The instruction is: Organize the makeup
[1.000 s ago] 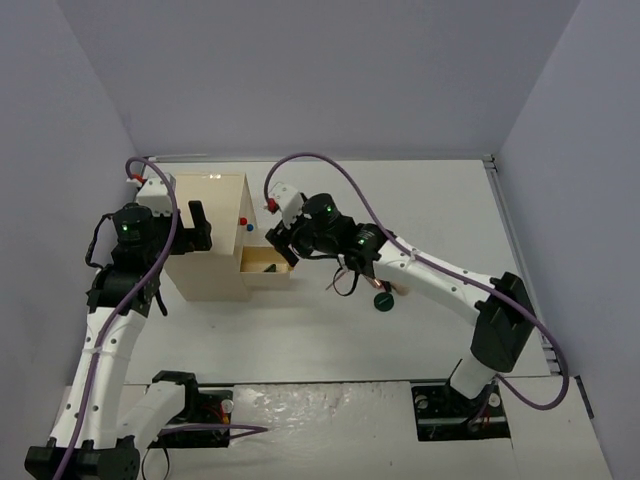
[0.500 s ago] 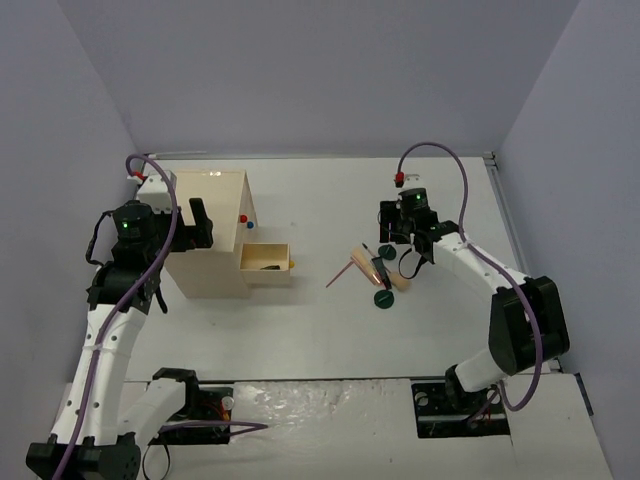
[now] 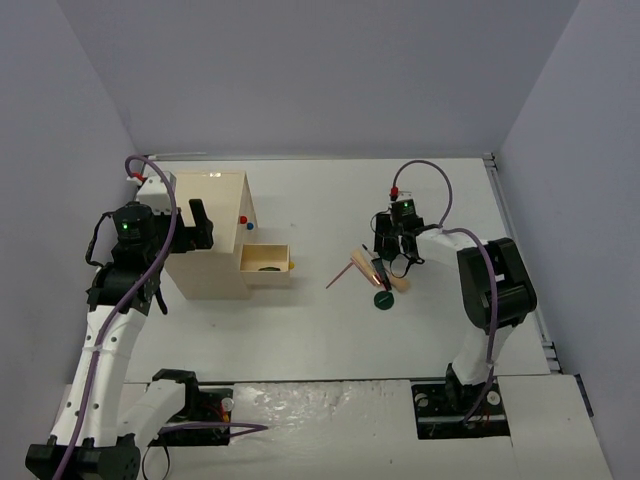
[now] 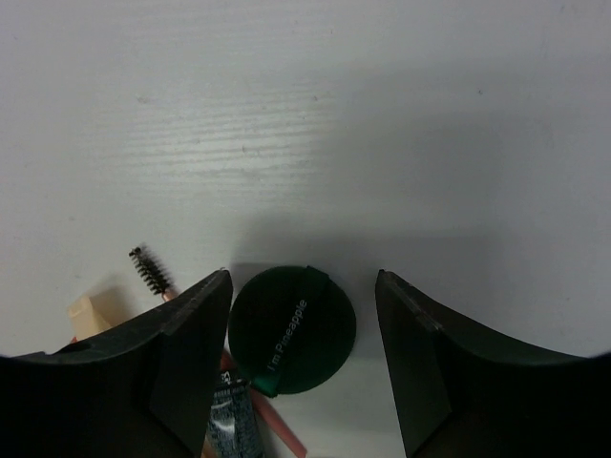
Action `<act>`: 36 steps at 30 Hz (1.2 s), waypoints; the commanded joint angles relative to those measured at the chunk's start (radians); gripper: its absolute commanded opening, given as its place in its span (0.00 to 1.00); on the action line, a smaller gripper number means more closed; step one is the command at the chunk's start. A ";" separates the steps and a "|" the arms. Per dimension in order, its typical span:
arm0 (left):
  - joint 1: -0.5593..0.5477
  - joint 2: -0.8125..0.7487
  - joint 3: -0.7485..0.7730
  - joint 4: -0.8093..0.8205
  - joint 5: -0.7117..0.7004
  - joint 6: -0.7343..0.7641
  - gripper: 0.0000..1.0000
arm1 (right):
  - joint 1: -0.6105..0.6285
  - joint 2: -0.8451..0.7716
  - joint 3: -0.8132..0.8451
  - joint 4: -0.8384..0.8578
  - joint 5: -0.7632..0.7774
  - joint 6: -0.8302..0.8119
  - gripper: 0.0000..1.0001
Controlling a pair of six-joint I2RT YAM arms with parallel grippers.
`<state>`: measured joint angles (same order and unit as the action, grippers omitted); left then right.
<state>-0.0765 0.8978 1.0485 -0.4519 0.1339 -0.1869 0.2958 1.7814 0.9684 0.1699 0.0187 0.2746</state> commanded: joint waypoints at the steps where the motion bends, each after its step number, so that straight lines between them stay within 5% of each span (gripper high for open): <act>1: 0.006 0.001 0.022 0.054 0.015 -0.006 0.97 | -0.001 0.040 0.007 0.089 0.003 0.031 0.56; 3: 0.006 0.003 0.022 0.053 0.013 -0.006 0.97 | -0.001 0.047 -0.001 0.086 0.015 0.035 0.54; 10: 0.006 0.000 0.022 0.053 0.013 -0.006 0.97 | 0.000 0.040 -0.047 0.063 0.036 0.041 0.24; 20: 0.005 0.004 0.021 0.055 0.016 -0.008 0.97 | 0.002 -0.029 -0.034 0.016 0.073 0.024 0.38; 25: 0.004 0.004 0.021 0.055 0.018 -0.009 0.97 | 0.011 -0.053 -0.046 -0.018 0.084 0.015 0.37; 36: 0.005 -0.003 0.021 0.055 0.018 -0.009 0.97 | 0.011 -0.025 -0.056 -0.007 0.048 0.025 0.00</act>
<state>-0.0765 0.9005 1.0485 -0.4519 0.1413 -0.1879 0.3025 1.7737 0.9195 0.2041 0.0639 0.2918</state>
